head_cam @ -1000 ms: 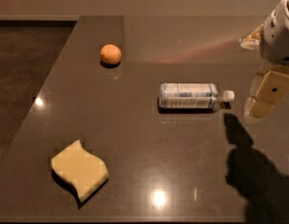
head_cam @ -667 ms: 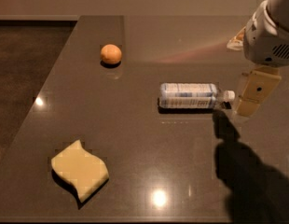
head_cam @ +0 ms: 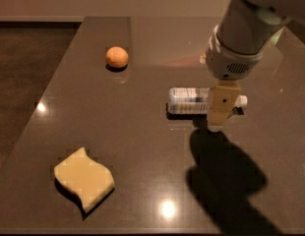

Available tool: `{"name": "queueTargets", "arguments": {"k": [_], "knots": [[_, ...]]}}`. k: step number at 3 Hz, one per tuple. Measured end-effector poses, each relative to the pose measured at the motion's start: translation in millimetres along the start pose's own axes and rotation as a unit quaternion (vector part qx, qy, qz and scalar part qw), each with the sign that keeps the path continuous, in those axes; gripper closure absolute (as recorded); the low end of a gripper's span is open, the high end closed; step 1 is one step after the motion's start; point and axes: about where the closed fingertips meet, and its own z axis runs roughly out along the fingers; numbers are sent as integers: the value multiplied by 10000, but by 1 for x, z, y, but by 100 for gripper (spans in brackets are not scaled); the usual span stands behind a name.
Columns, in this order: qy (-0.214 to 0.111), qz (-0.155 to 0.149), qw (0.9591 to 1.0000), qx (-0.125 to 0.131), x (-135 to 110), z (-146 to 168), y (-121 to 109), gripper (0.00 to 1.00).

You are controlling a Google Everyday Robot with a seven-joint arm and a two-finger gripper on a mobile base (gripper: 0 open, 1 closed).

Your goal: Pick blue plastic bottle

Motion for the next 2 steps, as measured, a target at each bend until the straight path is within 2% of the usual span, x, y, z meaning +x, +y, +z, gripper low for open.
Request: {"name": "queueTargets", "arguments": {"k": [1, 2], "knots": [[75, -155, 9998, -137, -10, 28, -10, 0], [190, -144, 9994, -231, -13, 49, -22, 0]]}}
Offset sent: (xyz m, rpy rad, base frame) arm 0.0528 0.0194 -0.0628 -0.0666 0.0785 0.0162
